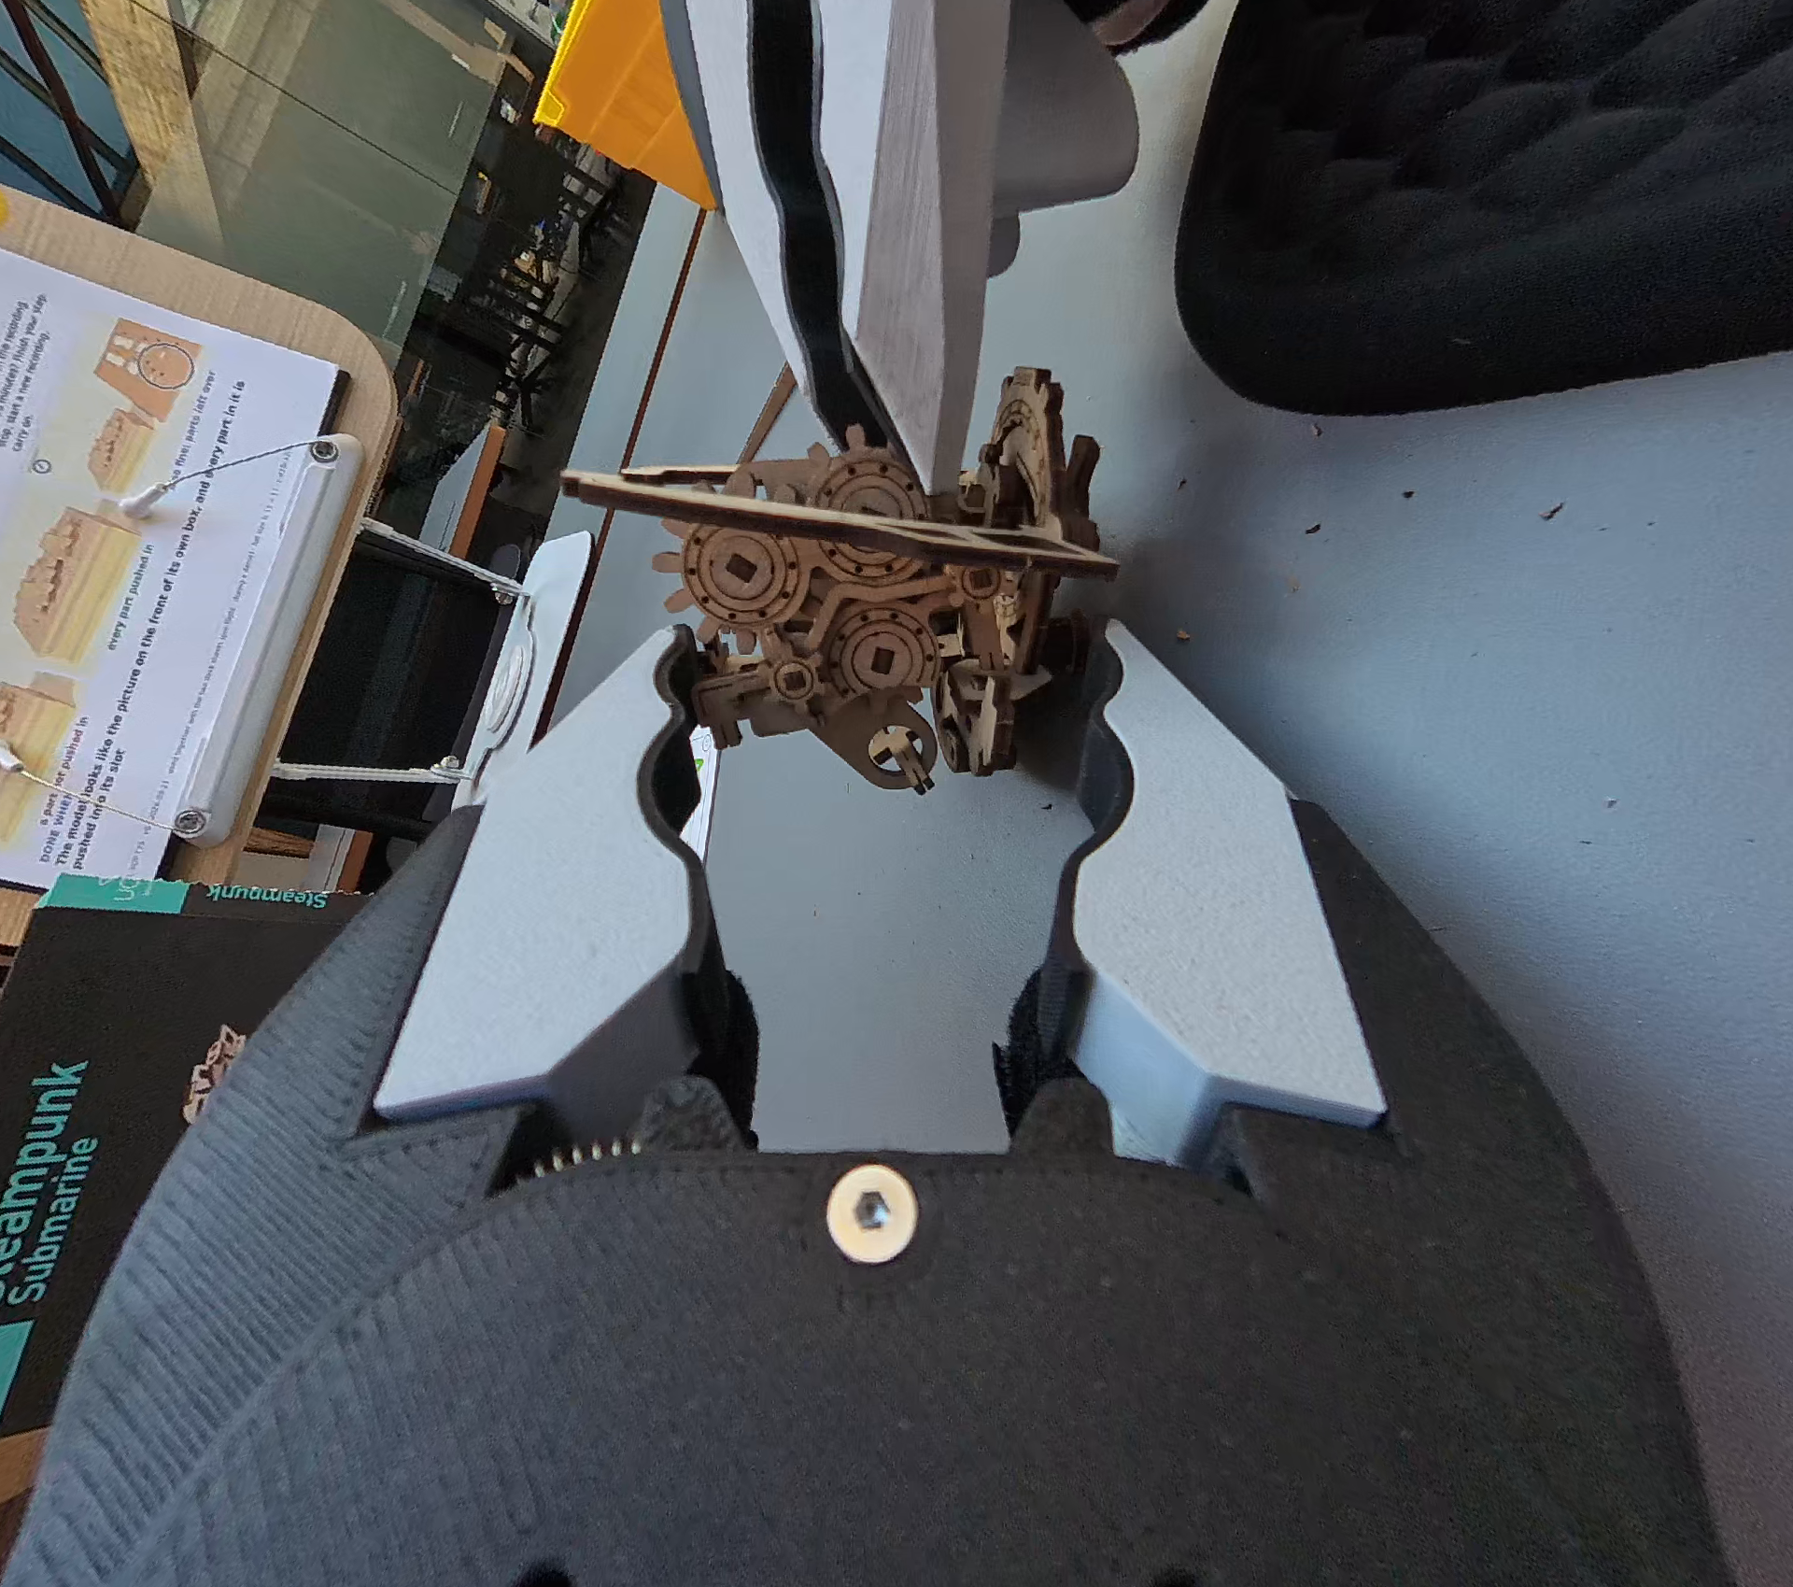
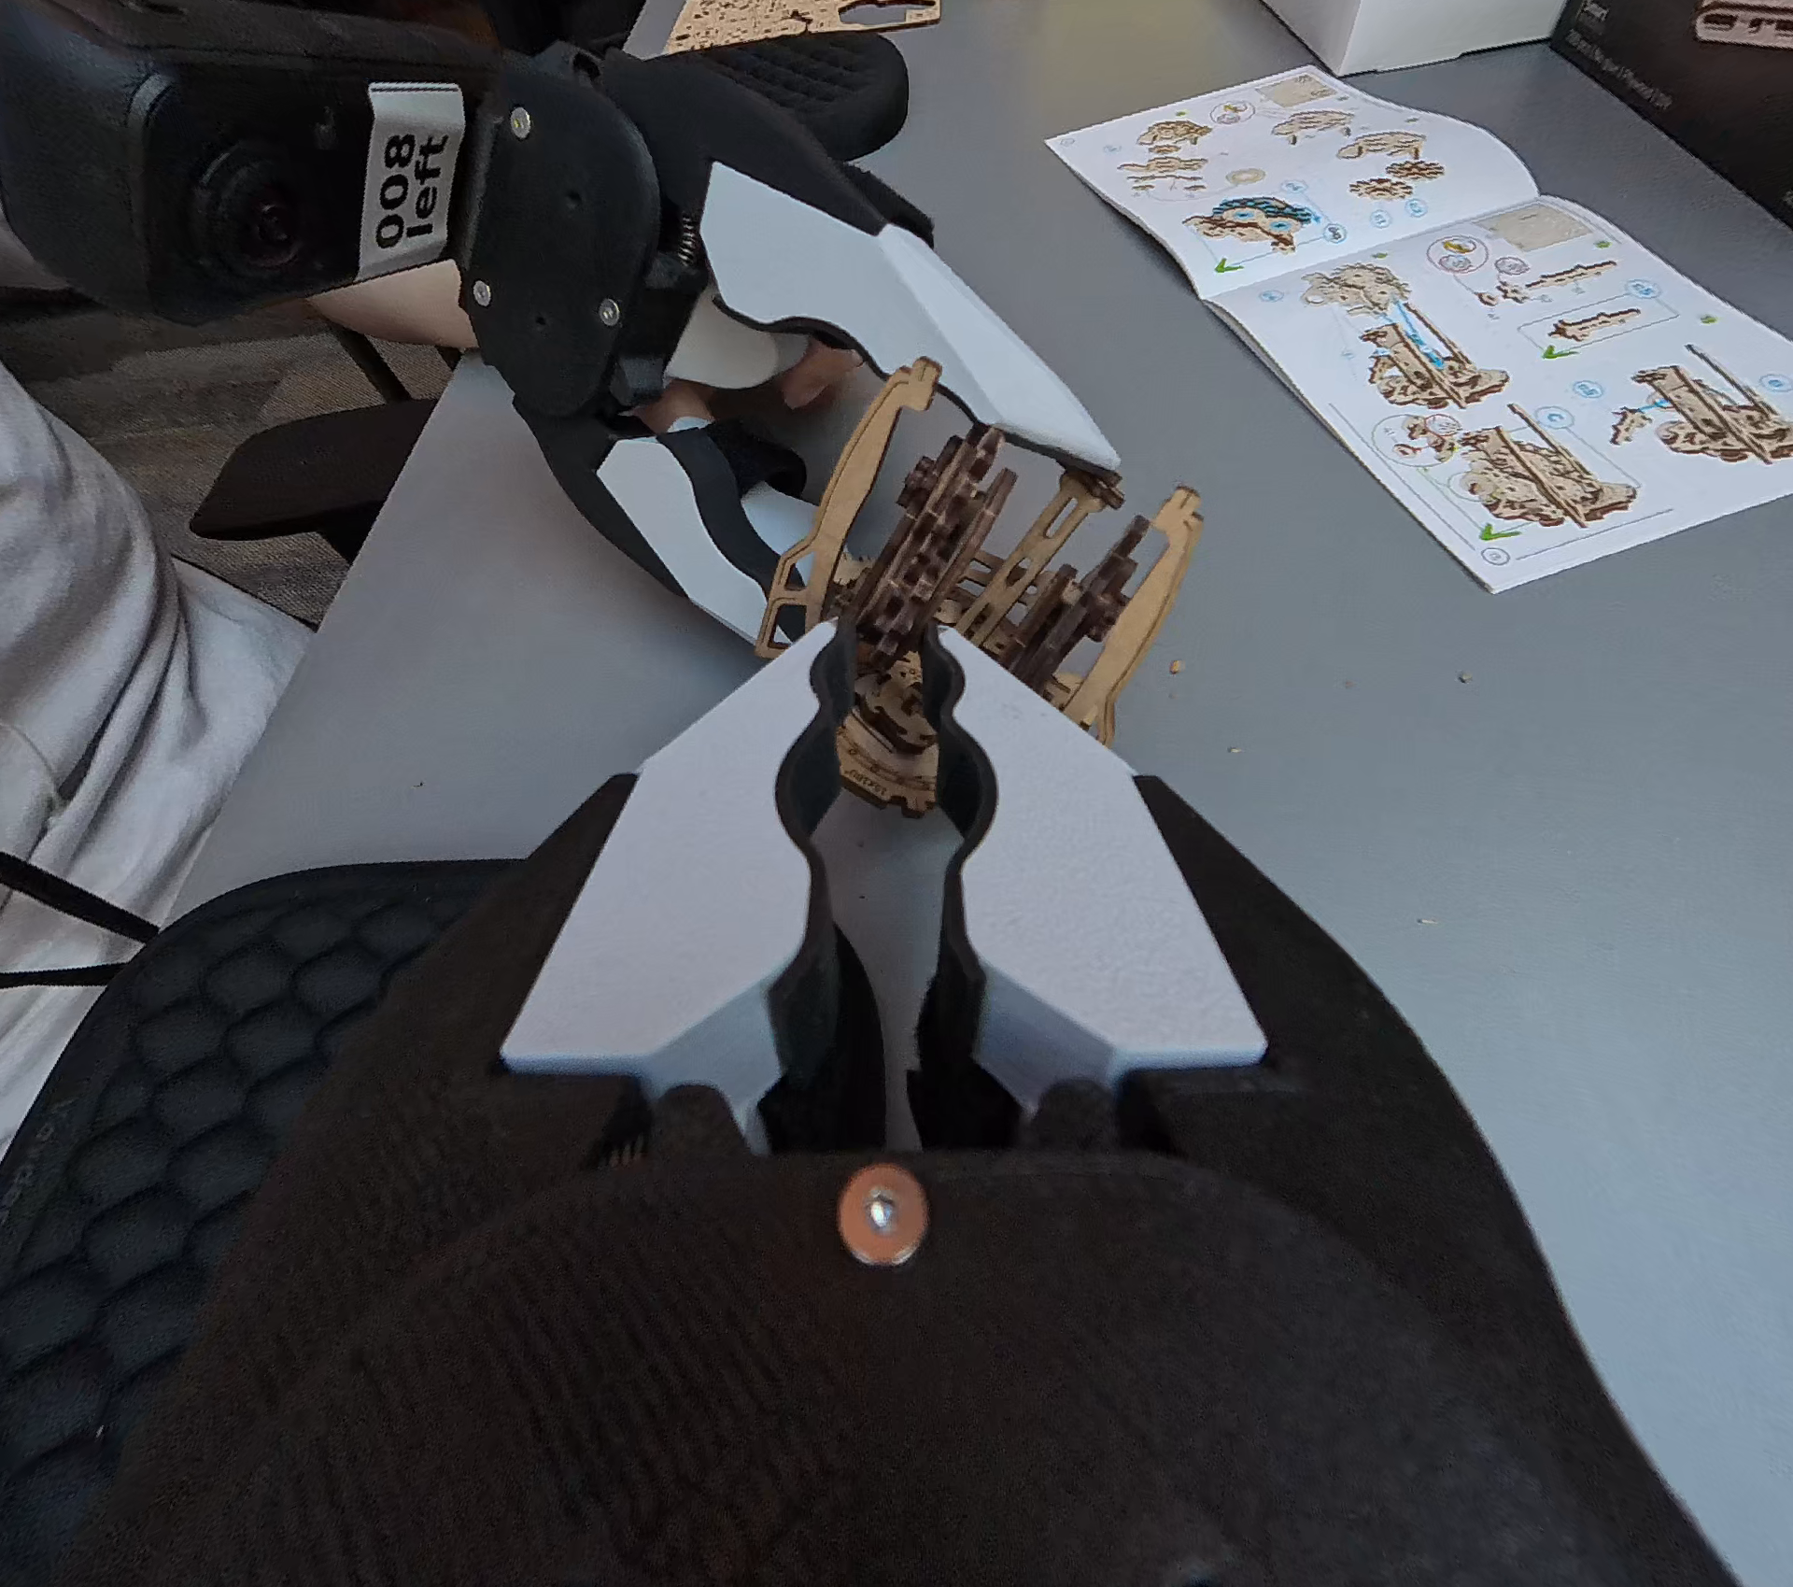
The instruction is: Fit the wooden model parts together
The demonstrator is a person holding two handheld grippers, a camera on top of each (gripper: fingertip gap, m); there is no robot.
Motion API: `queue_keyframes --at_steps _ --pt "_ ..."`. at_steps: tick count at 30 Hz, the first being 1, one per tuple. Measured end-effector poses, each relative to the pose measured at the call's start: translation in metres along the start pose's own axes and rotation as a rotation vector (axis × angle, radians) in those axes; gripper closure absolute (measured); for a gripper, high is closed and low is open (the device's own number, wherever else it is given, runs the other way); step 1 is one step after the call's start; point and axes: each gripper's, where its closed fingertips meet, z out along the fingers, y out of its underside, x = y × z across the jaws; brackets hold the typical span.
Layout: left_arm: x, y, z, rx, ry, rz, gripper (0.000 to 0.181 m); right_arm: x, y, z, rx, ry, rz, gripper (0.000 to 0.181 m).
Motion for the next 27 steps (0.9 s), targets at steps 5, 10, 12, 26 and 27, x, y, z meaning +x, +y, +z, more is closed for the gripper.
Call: queue_keyframes --at_steps 5,10,12,26,27 --pt "-0.0017 0.0022 0.0009 -0.009 -0.001 -0.008 0.102 0.0009 -0.0010 0.0022 -0.028 0.063 -0.031 0.170" --pt "-0.0018 0.0014 0.0000 -0.011 -0.010 0.005 0.102 -0.0024 0.0000 0.0010 -0.044 0.071 -0.055 0.160" --pt "-0.0028 0.0030 0.0010 -0.020 -0.016 0.004 0.102 -0.0026 0.0002 0.0019 -0.056 0.095 -0.055 0.156" --pt "-0.0031 0.0035 -0.0010 -0.044 -0.024 -0.024 0.102 0.0041 -0.0003 0.0060 -0.129 0.285 -0.115 0.150" --pt "-0.0027 0.0032 -0.0013 -0.044 -0.024 -0.025 0.102 0.0039 -0.0004 0.0063 -0.129 0.287 -0.108 0.149"
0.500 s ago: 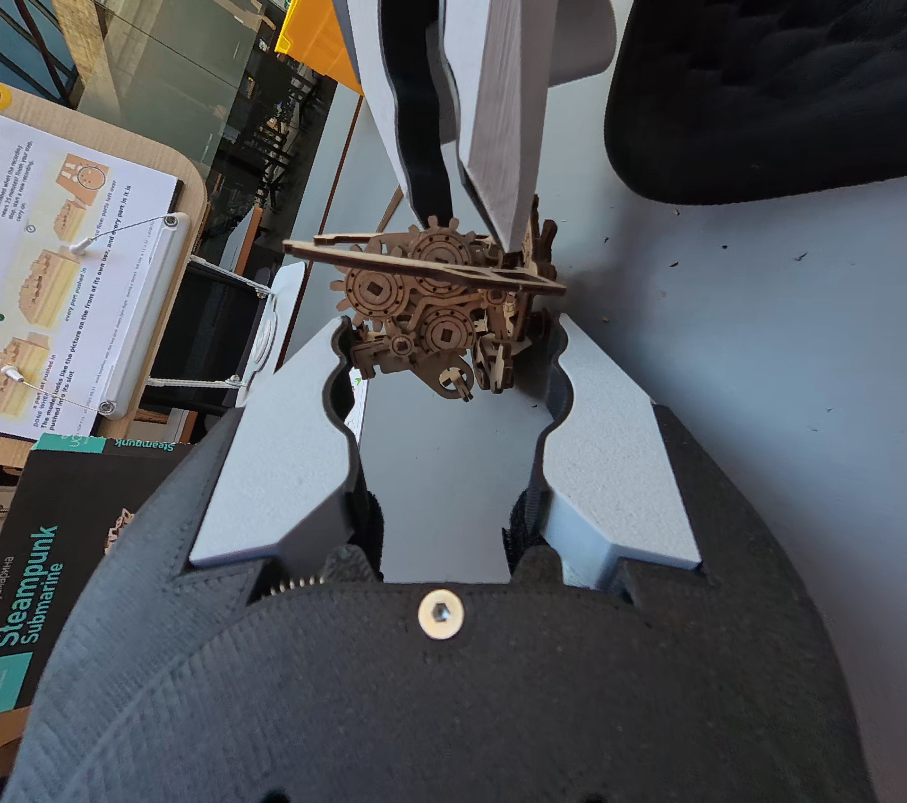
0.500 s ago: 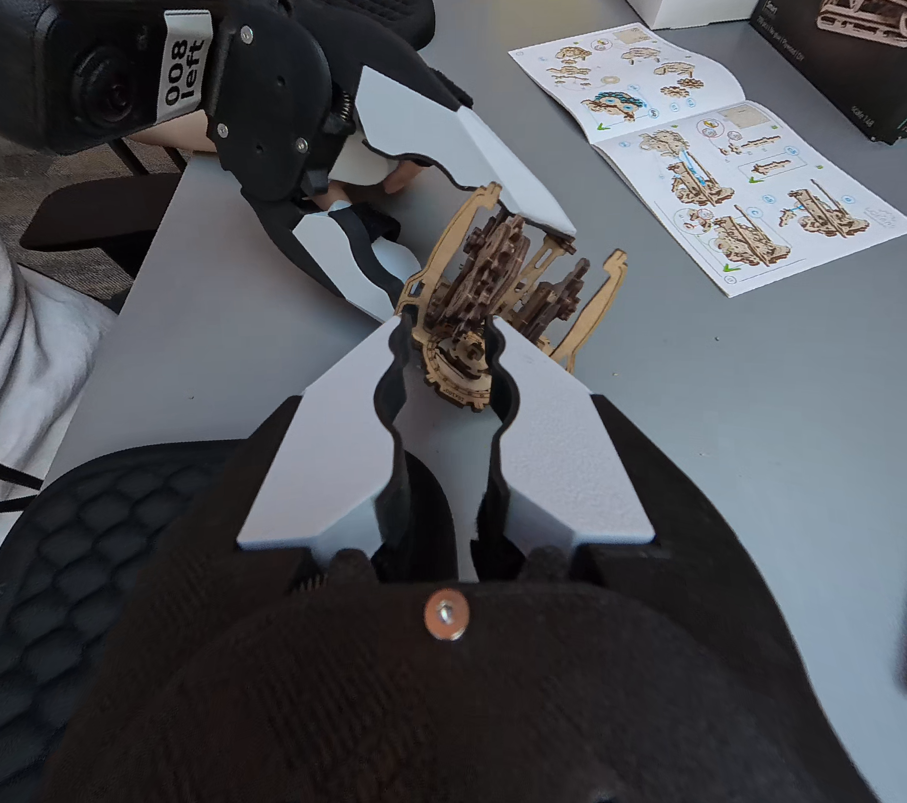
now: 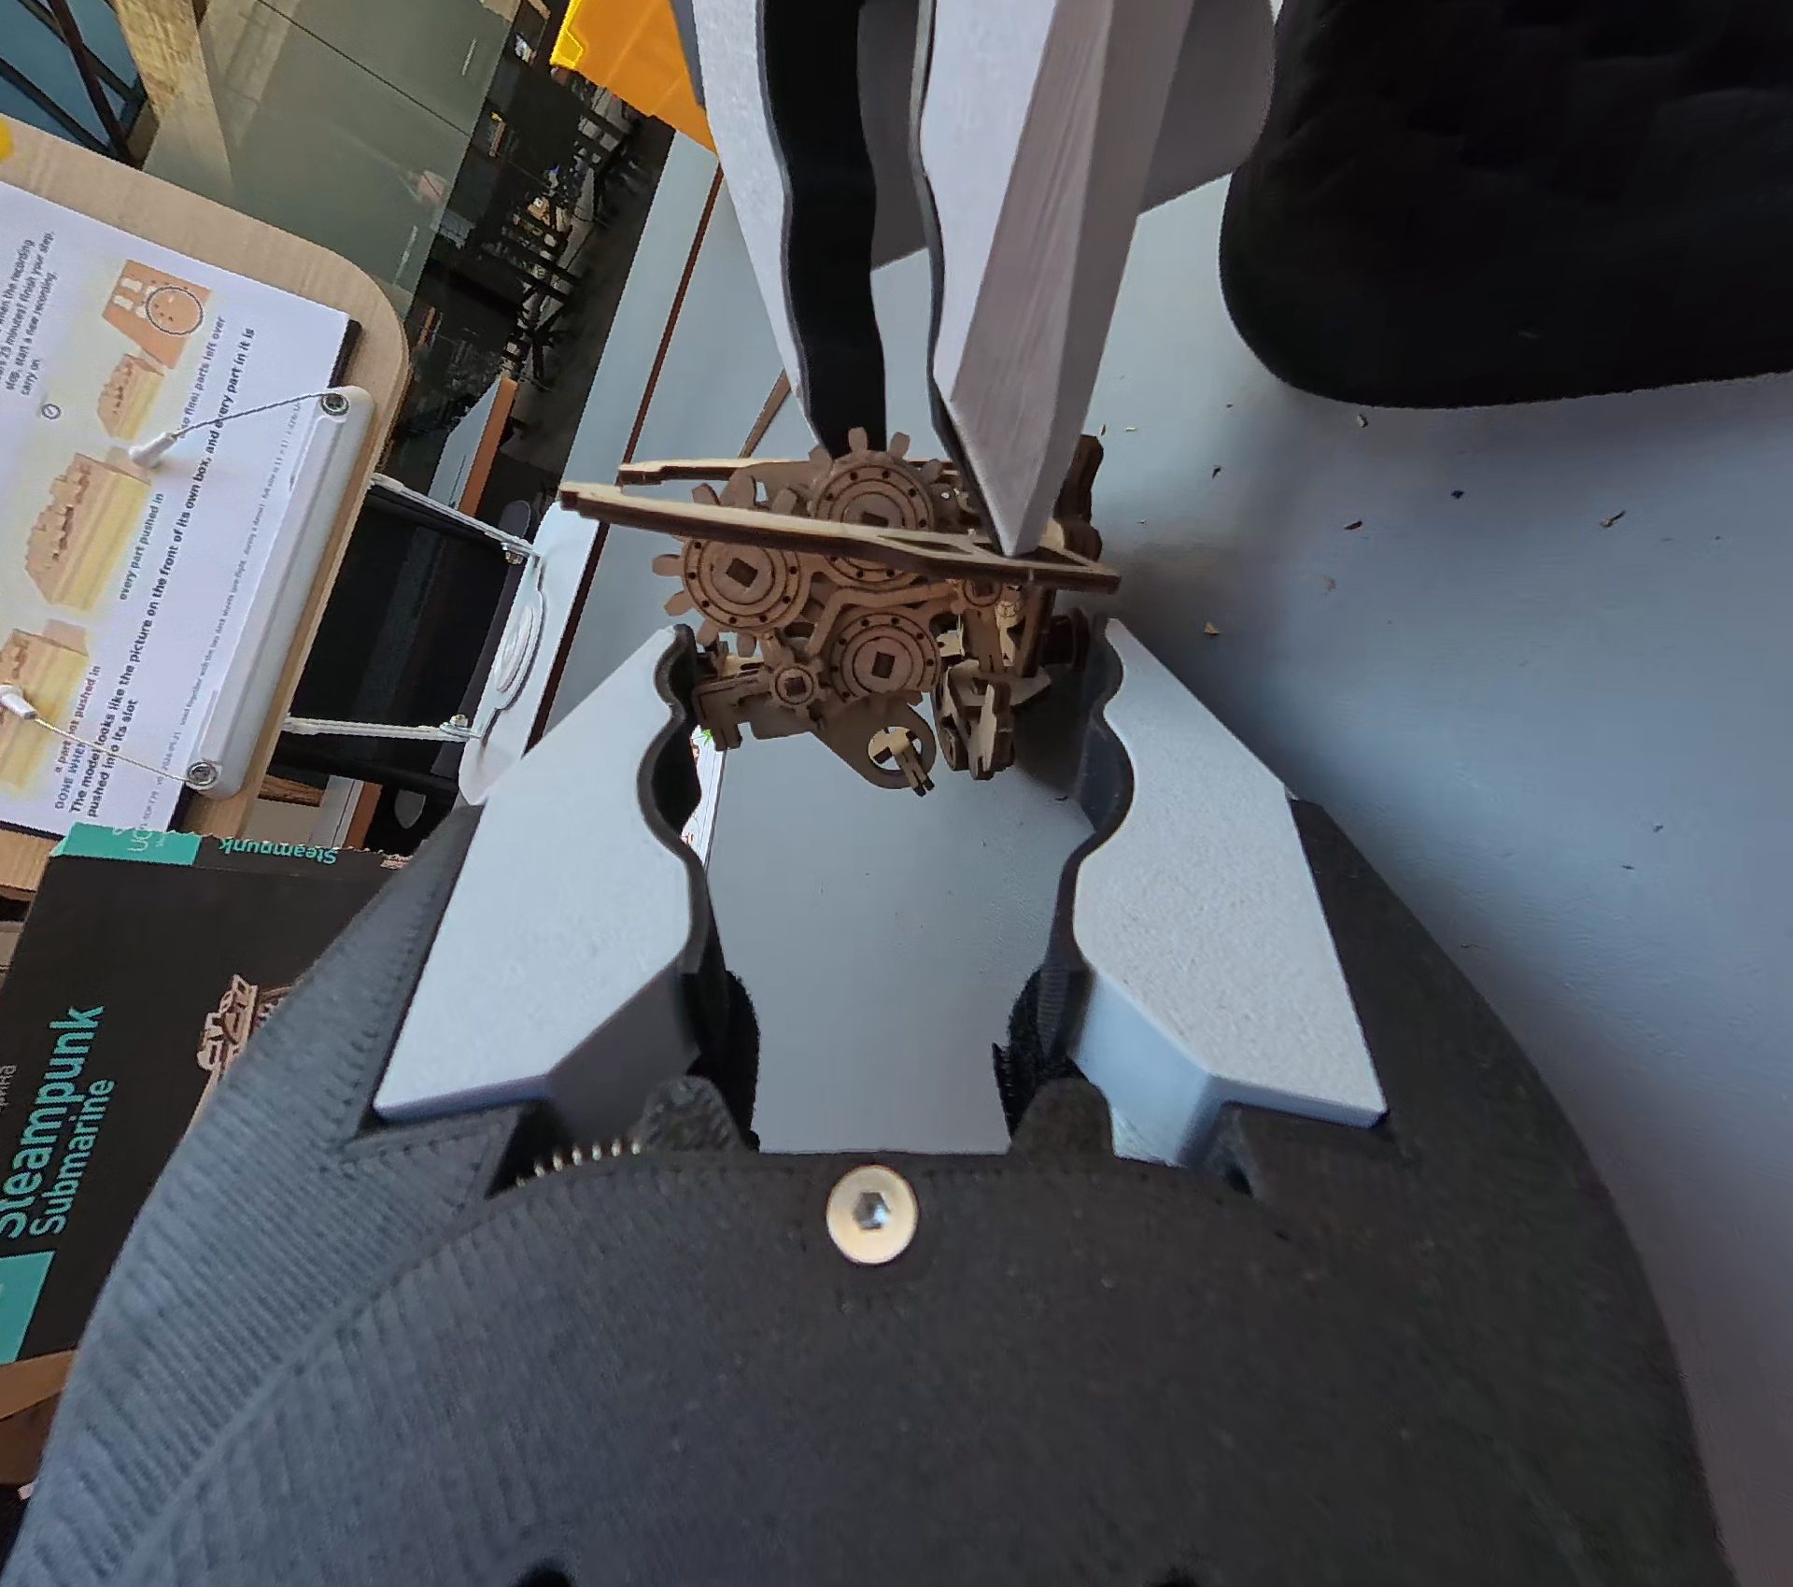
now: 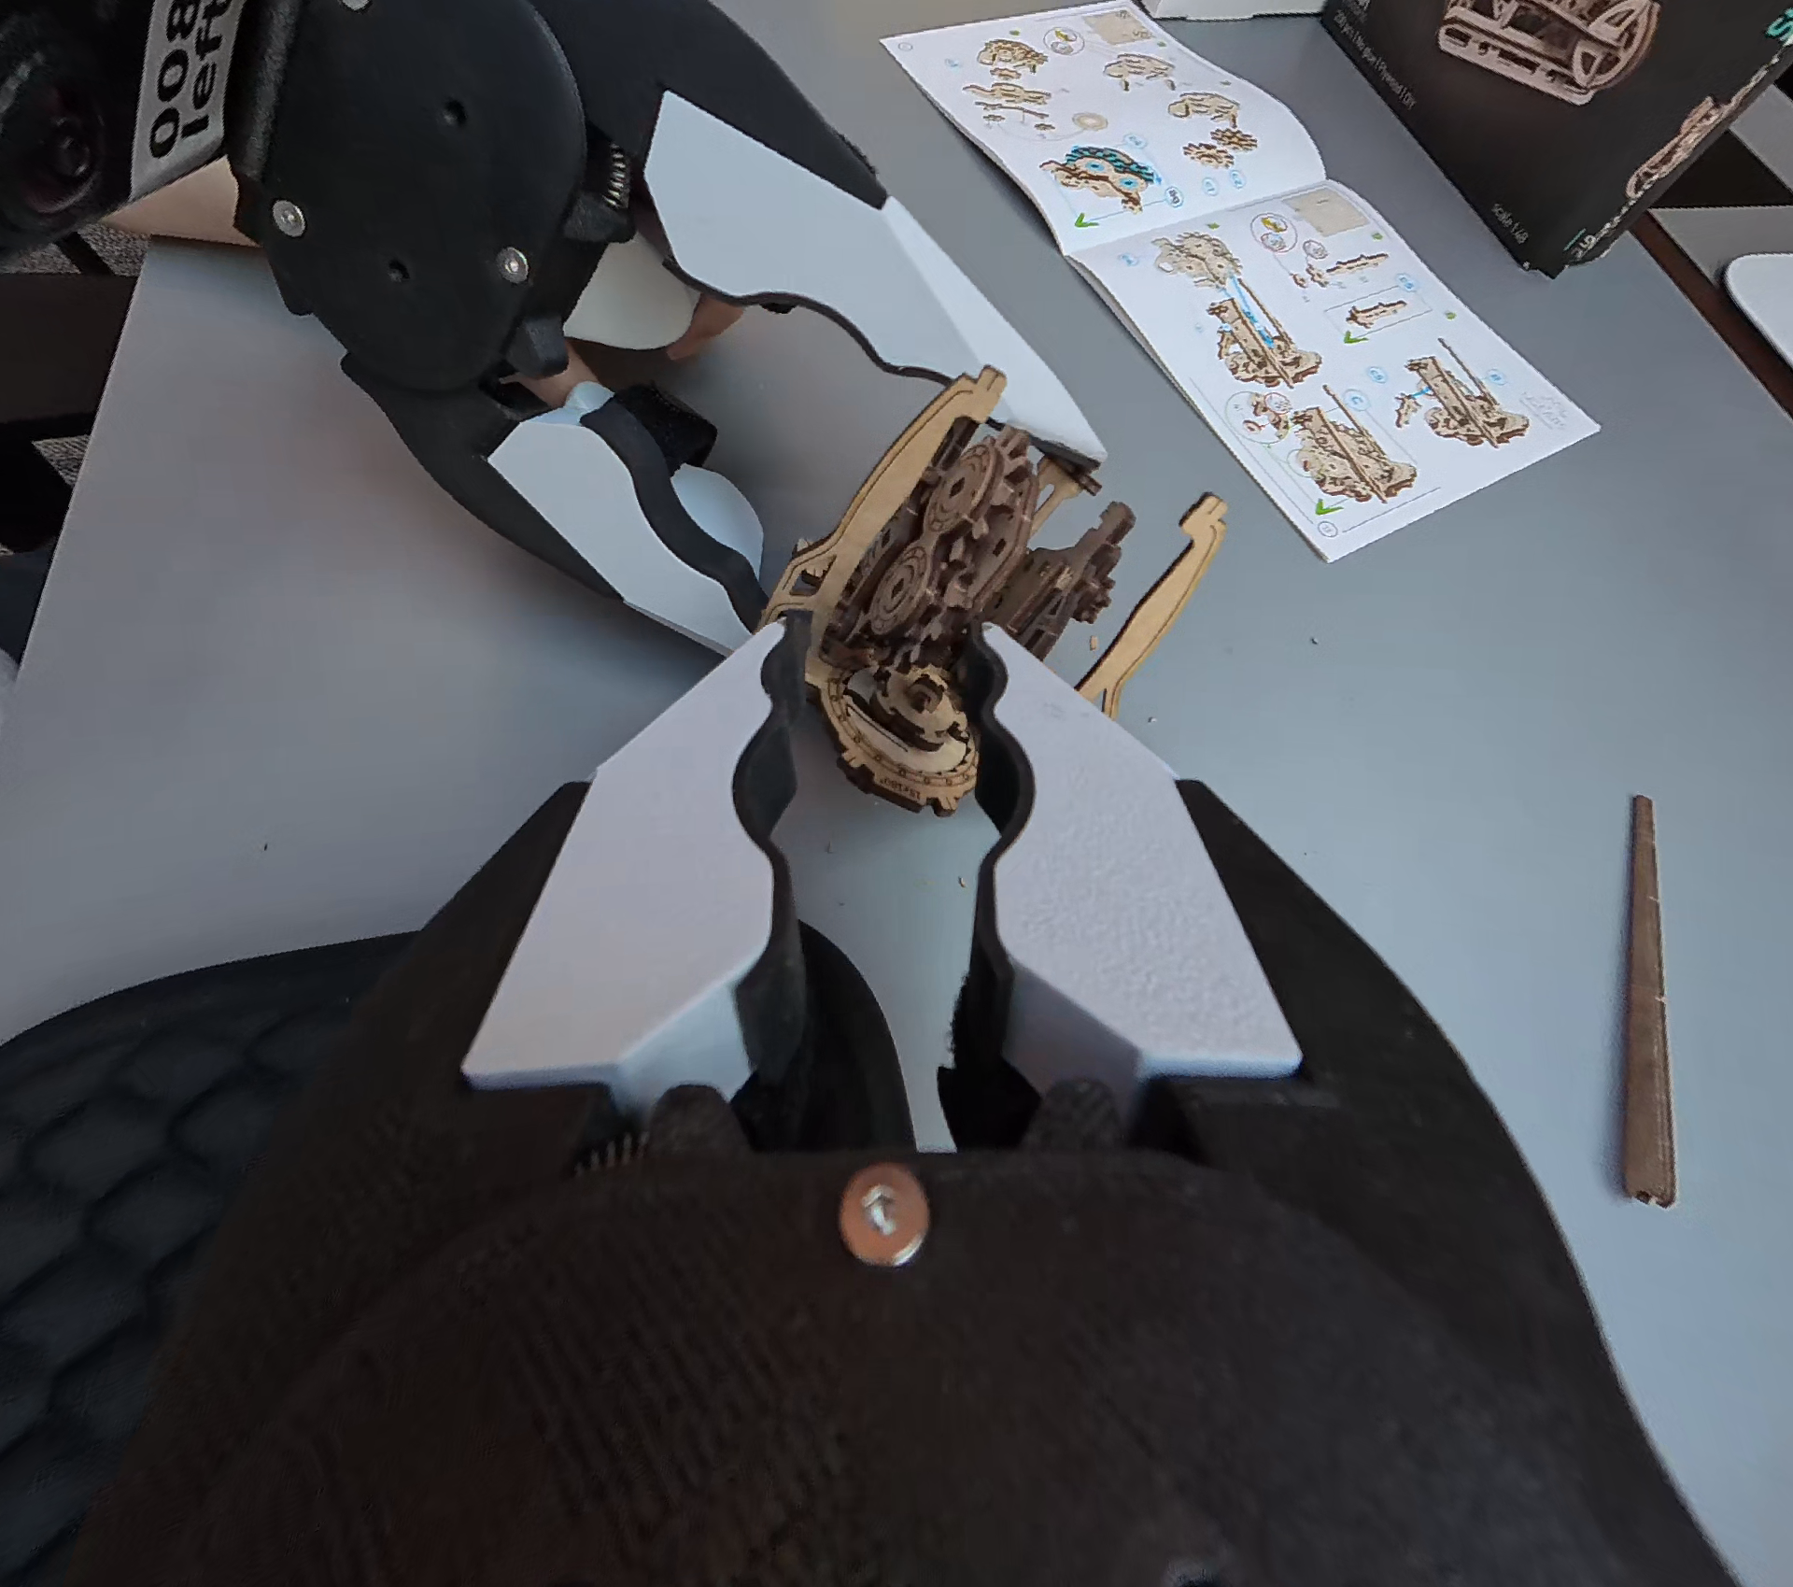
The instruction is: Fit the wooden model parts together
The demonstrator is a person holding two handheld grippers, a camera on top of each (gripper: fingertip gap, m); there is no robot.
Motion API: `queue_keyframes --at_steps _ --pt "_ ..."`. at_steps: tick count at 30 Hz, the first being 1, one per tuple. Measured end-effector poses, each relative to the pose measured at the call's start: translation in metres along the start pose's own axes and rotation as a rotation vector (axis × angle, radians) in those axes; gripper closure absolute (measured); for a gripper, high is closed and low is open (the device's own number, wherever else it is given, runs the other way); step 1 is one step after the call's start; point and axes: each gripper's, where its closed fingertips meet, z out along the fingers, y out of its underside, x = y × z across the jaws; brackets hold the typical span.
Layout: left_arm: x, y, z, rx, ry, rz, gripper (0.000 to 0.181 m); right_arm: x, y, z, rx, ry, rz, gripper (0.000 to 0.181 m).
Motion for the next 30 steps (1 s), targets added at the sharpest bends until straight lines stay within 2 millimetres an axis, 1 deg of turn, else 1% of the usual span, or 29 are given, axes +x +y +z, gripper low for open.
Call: queue_keyframes --at_steps 5,8,9,12,15,20,26,30 --pt "0.001 -0.001 -0.002 -0.006 -0.004 0.002 0.102 -0.001 0.000 0.000 -0.006 0.010 0.016 0.149" --pt "0.003 -0.002 -0.005 -0.005 -0.006 0.010 0.102 -0.002 0.000 0.000 0.000 -0.003 0.026 0.153" --pt "0.003 -0.003 -0.005 -0.002 -0.006 0.013 0.102 0.000 0.000 -0.001 0.001 0.004 0.038 0.167" --pt "0.005 -0.004 -0.007 0.001 -0.009 0.013 0.102 -0.001 -0.001 -0.002 0.014 -0.006 0.017 0.167" --pt "0.005 -0.005 -0.006 0.013 0.001 0.011 0.102 0.000 0.000 -0.003 0.004 -0.003 -0.021 0.163" --pt "0.011 -0.007 -0.008 0.052 0.069 -0.036 0.102 -0.007 -0.001 -0.004 0.039 -0.095 0.035 0.157" --pt "0.014 -0.011 -0.016 0.120 0.139 -0.091 0.102 -0.014 -0.002 -0.006 0.079 -0.161 -0.011 0.148" --pt "0.013 -0.017 -0.022 0.166 0.170 -0.155 0.103 -0.016 -0.006 -0.011 0.117 -0.207 0.023 0.144"
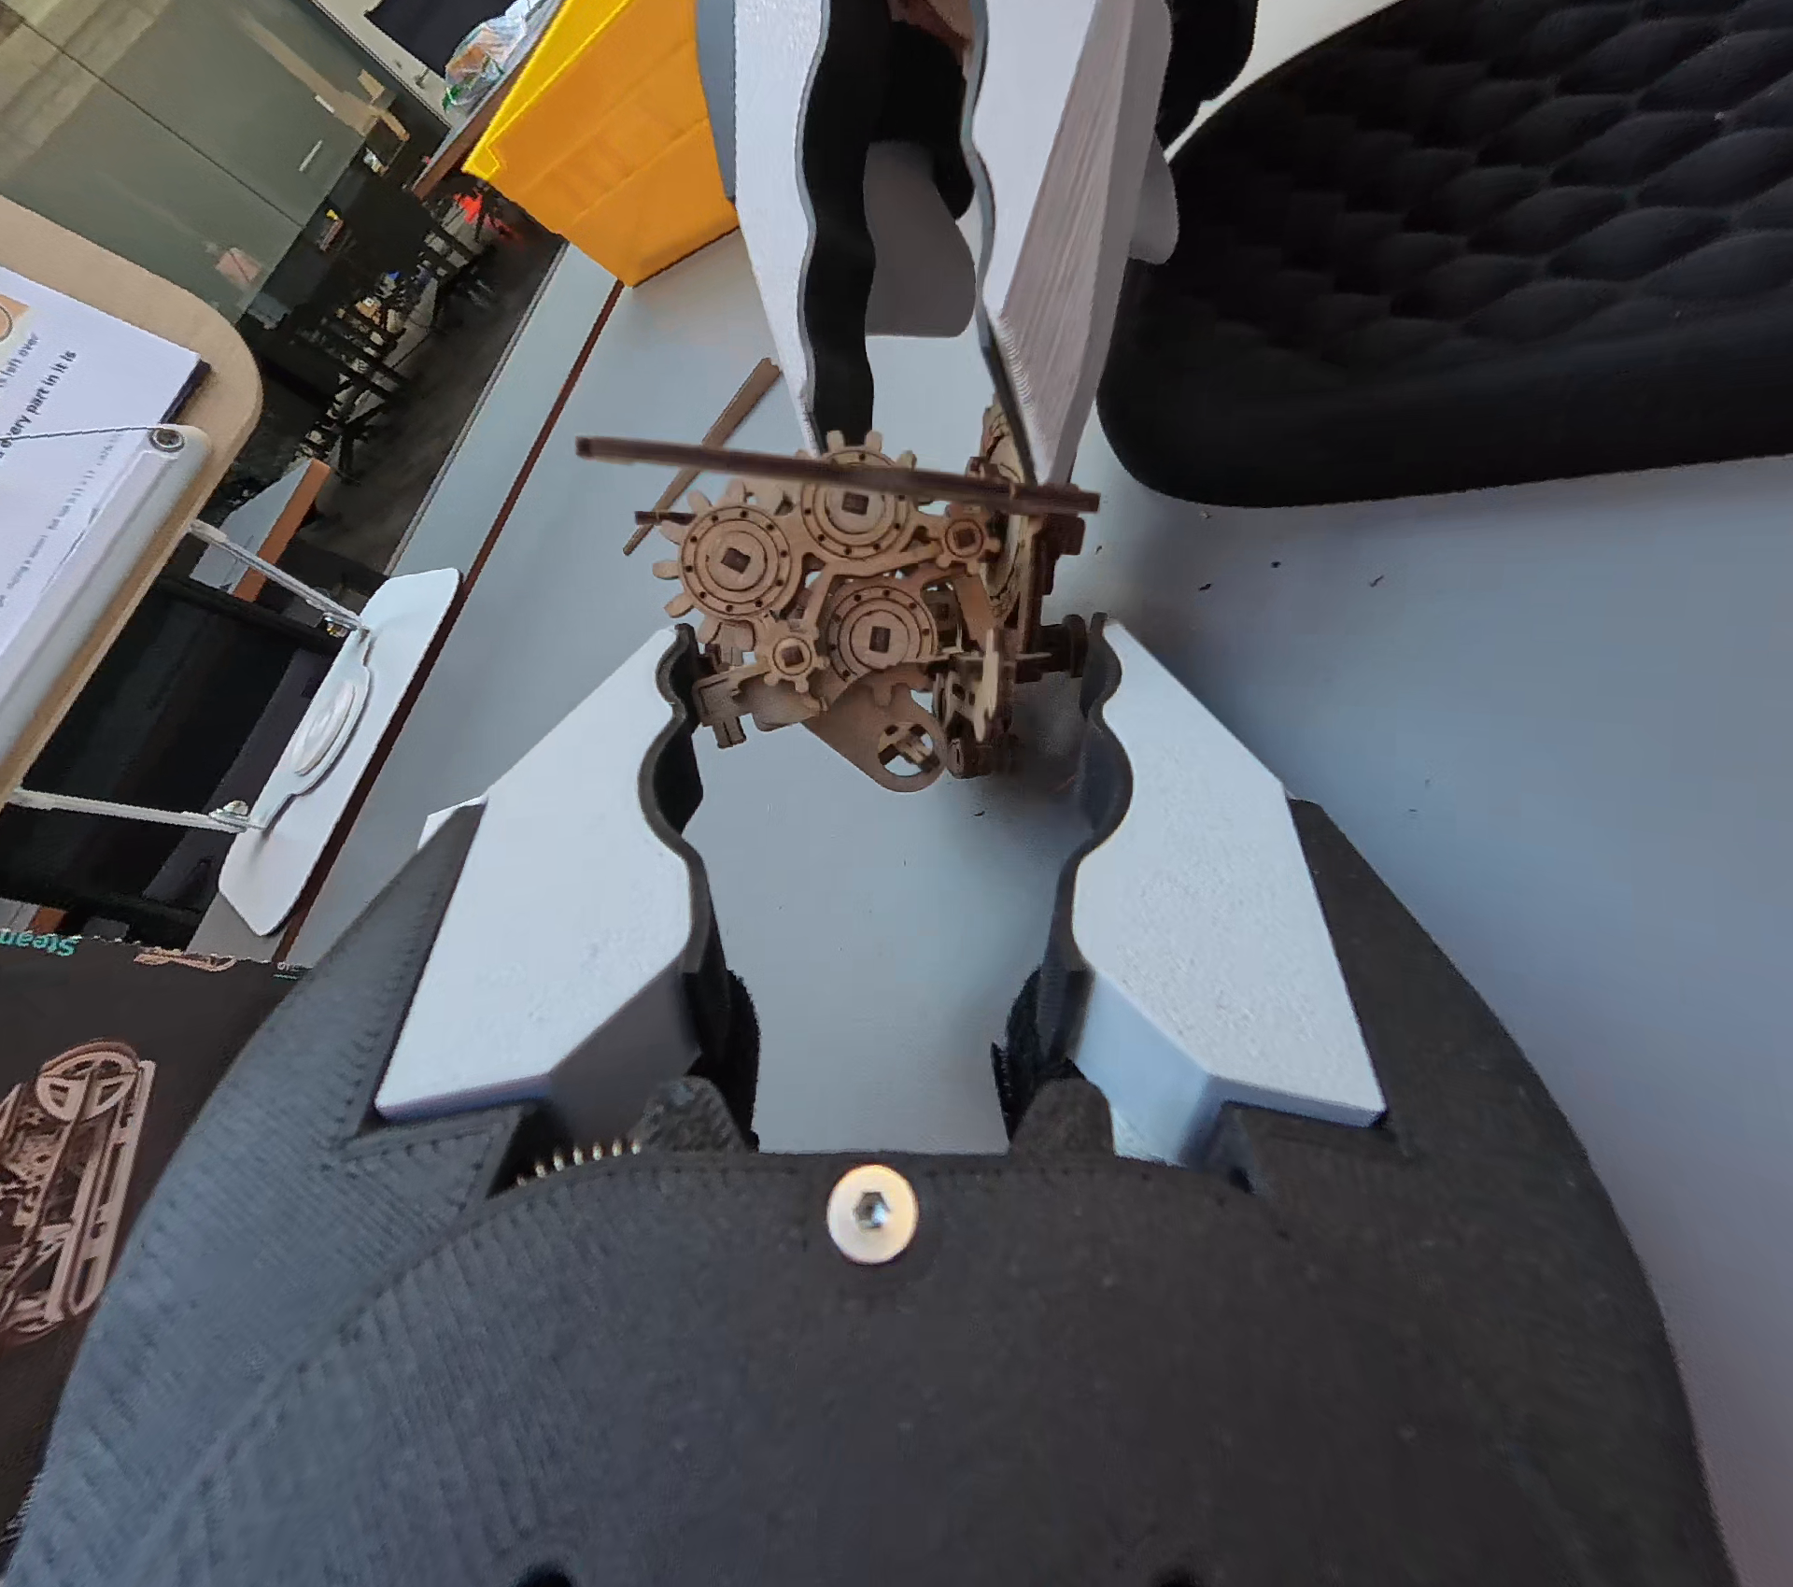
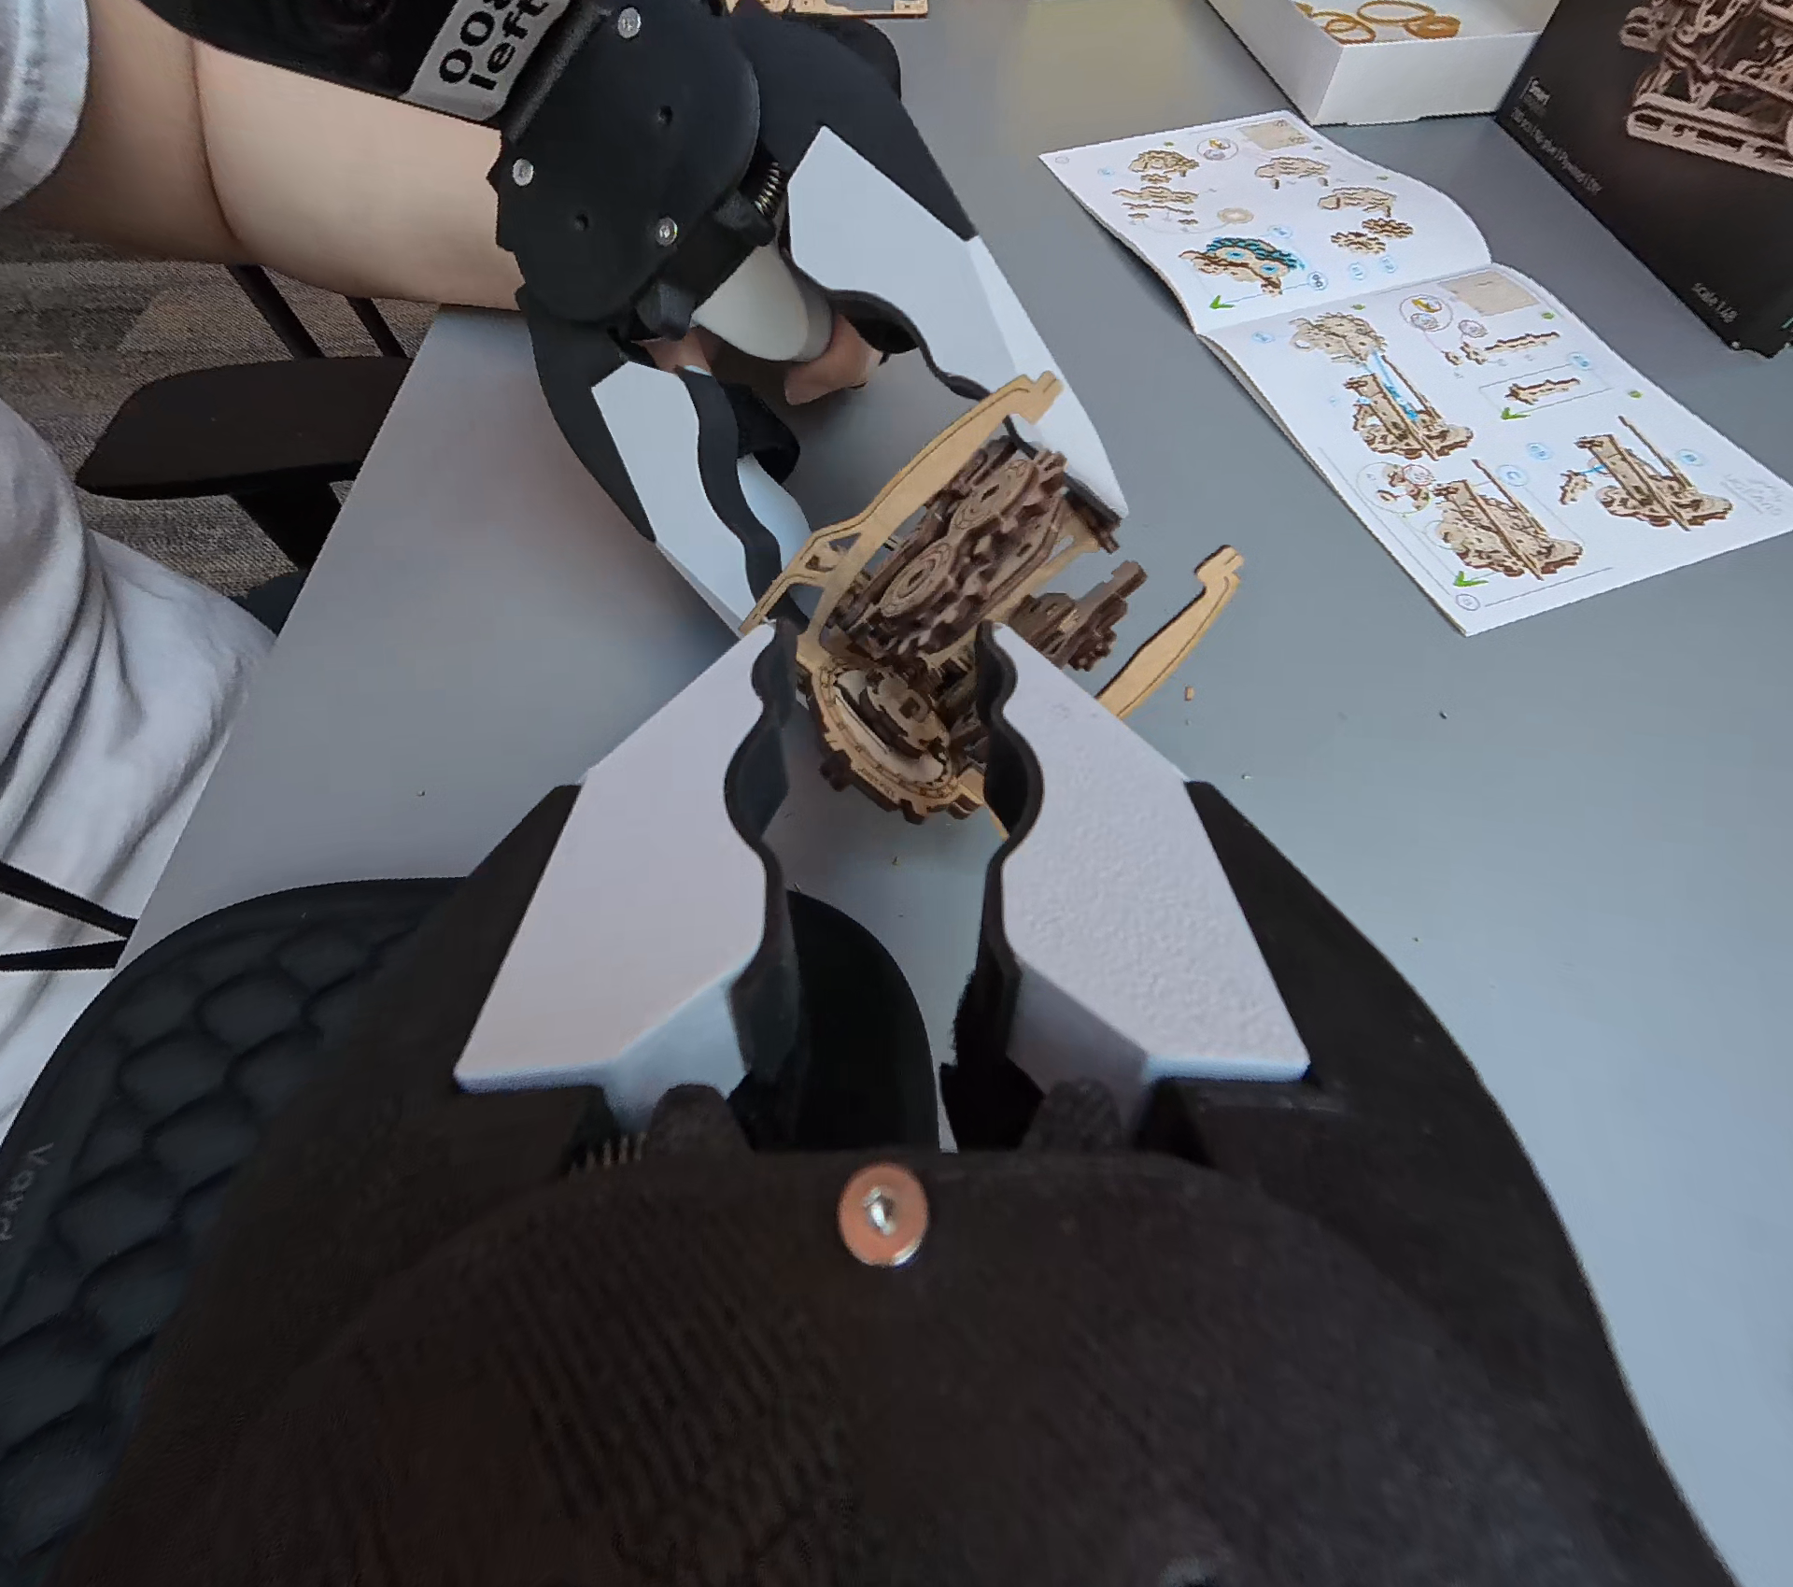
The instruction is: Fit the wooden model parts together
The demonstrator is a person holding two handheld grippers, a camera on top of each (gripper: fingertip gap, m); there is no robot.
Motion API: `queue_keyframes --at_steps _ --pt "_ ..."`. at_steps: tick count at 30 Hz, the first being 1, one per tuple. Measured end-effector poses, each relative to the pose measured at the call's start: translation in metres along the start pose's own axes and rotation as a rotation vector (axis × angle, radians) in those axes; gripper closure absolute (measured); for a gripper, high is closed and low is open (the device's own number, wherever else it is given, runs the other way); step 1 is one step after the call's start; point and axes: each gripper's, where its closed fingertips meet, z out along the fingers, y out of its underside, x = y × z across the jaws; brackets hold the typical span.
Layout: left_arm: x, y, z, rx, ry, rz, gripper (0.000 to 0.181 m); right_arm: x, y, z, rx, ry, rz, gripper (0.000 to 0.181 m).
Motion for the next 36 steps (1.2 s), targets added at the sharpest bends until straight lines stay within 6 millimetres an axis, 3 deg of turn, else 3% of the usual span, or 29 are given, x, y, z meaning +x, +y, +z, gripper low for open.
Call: queue_keyframes --at_steps 6,14,22,28,32,36 --pt "-0.011 -0.010 -0.013 0.085 0.004 -0.104 0.103 0.001 -0.017 -0.014 0.100 -0.038 0.041 0.142" --pt "0.001 0.006 -0.009 0.003 0.046 -0.016 0.104 0.003 0.006 -0.004 0.027 -0.074 0.081 0.143" --pt "0.001 0.009 -0.012 -0.005 0.041 0.014 0.104 0.009 0.008 0.000 0.048 -0.050 0.030 0.139" --pt "0.002 0.008 -0.011 -0.001 0.038 0.028 0.103 0.016 -0.014 -0.006 0.128 -0.158 0.138 0.149" --pt "0.002 0.007 -0.010 0.004 0.035 0.046 0.104 0.026 -0.006 -0.003 -0.024 -0.225 0.160 0.152" --pt "0.003 0.007 -0.010 0.001 0.026 0.085 0.103 0.029 -0.014 0.003 -0.059 -0.288 0.152 0.153"
